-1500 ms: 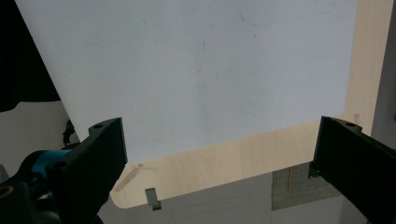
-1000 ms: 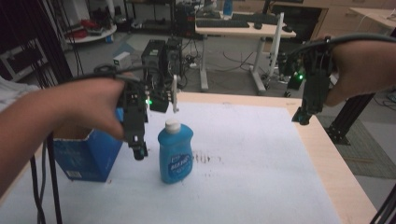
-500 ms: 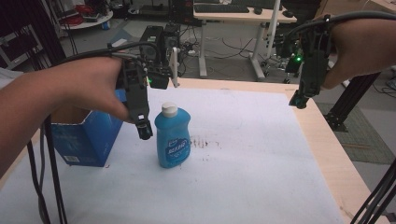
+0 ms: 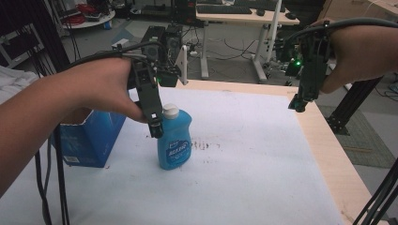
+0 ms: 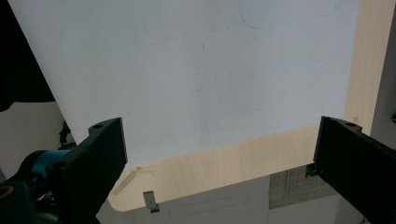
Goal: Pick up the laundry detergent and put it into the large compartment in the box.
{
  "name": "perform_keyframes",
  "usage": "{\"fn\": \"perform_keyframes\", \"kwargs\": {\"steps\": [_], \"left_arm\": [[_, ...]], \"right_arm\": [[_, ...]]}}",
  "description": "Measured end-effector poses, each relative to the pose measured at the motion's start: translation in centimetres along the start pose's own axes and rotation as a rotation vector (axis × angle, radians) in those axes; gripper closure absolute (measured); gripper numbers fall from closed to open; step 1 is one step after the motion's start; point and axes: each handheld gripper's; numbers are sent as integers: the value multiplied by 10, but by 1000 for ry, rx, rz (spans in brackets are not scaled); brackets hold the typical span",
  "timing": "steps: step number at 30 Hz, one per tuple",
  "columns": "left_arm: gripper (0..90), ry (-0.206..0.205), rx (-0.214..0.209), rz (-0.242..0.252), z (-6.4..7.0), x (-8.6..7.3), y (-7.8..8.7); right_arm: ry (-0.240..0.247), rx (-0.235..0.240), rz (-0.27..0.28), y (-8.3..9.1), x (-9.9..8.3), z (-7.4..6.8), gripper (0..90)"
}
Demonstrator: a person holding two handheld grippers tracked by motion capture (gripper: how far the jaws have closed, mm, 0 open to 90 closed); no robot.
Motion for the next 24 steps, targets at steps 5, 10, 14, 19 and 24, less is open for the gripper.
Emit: {"fn": "perform_keyframes", "kwargs": {"steps": [5, 10, 14, 19, 24], "left_arm": [[17, 58, -4, 30, -2, 4, 2], [17, 85, 1, 48, -3, 9, -1], [17, 94, 16, 57, -4, 14, -5], [16, 113, 24, 60, -6, 20, -11], [17, 110, 22, 54, -6, 26, -19]], "right_arm": [[3, 6, 8, -1, -1, 1, 16], [1, 6, 9, 0, -1, 1, 16], [-2, 7, 13, 0, -2, 1, 16], [-3, 12, 17, 1, -2, 2, 16], [-7, 10, 16, 2, -2, 2, 16]]}}
Point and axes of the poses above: each handheld gripper's, and its own axes: y roughly backward along the jaws, x roughly out of its top, z roughly to its right, and after that the axes turned 13 degrees about z, right-handed
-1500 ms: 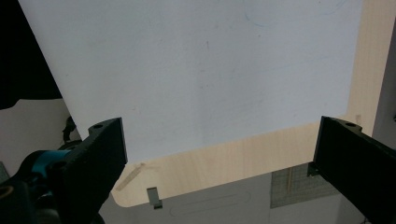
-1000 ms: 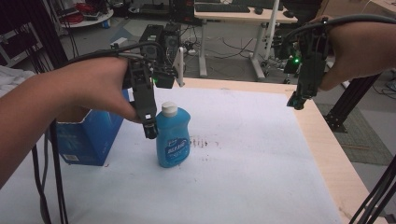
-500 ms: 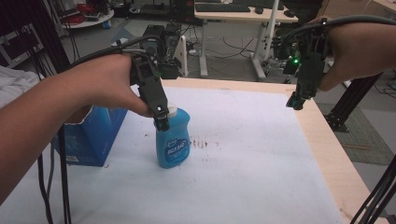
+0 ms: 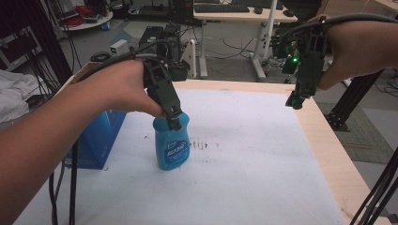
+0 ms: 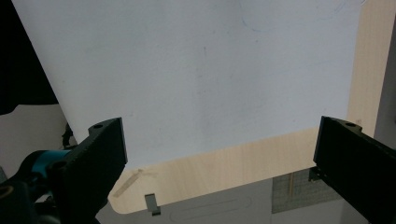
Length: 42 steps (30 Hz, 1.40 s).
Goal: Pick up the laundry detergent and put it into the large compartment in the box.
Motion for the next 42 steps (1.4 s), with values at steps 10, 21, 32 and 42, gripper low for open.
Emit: {"fn": "perform_keyframes", "kwargs": {"steps": [10, 21, 32, 42], "left_arm": [[17, 20, 24, -2, -3, 4, -20], [17, 29, 16, -33, -7, 6, -40], [17, 24, 28, -42, -7, 7, -51], [17, 17, 39, -36, -6, 6, -52]], "right_arm": [[-2, 7, 7, 2, -2, 0, 16], [-12, 4, 3, 2, -5, 1, 16], [-11, -1, -2, 0, -6, 2, 16], [-5, -2, -2, -1, -6, 3, 16]]}}
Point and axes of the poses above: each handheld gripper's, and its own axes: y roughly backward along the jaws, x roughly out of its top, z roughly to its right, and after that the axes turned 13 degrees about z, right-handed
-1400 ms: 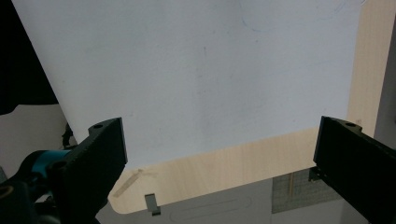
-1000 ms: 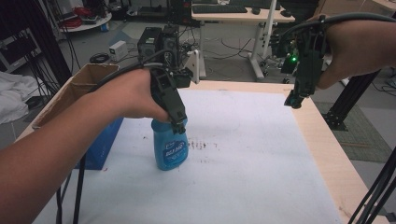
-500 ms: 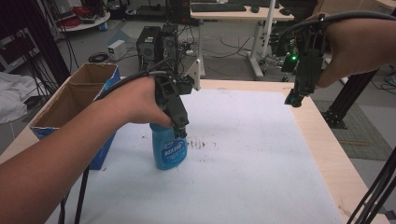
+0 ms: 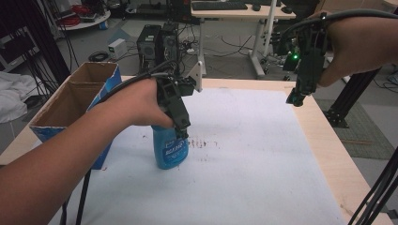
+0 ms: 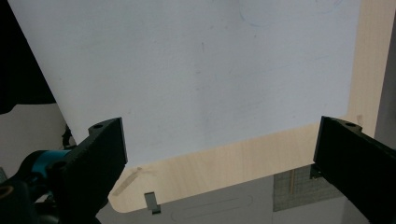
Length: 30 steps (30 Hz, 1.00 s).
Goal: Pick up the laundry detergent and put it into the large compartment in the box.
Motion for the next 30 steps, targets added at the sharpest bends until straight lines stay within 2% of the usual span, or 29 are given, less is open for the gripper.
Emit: {"fn": "perform_keyframes", "kwargs": {"steps": [4, 8, 11, 13, 30], "left_arm": [[26, -11, 10, -11, 1, 0, -1], [35, -15, 15, 0, 3, 1, 0], [37, -12, 19, 3, 3, 2, 0], [86, -13, 22, 5, 3, 1, 1], [133, -15, 40, -9, 5, 2, -3]], "right_arm": [[4, -3, -1, 0, 0, 0, 16], [-1, -5, 1, 1, 0, -1, 16], [-3, -6, 3, 1, 0, -1, 16], [-4, -6, 2, 0, 0, 0, 16], [-5, -4, 5, -2, 1, 0, 16]]}}
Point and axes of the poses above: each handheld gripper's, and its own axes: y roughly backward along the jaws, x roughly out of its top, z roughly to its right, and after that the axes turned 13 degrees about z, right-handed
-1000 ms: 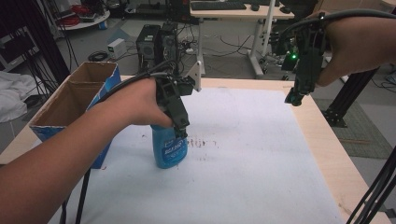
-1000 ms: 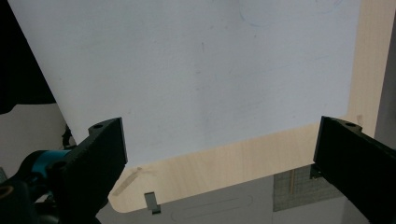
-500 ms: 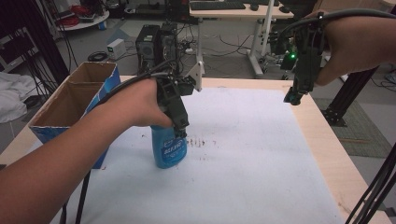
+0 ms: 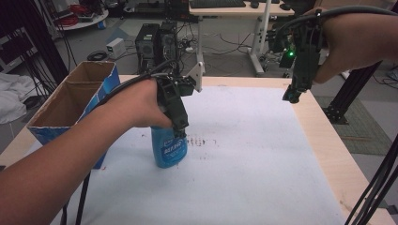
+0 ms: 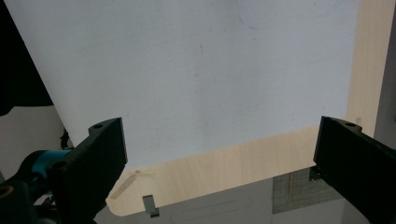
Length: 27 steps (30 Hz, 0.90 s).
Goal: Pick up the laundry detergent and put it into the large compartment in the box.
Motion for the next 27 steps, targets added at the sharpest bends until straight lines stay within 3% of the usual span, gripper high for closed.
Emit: {"fn": "perform_keyframes", "kwargs": {"steps": [27], "left_arm": [[236, 5, 29, 5, 3, -1, 1]], "right_arm": [[5, 1, -7, -4, -2, 0, 16]]}}
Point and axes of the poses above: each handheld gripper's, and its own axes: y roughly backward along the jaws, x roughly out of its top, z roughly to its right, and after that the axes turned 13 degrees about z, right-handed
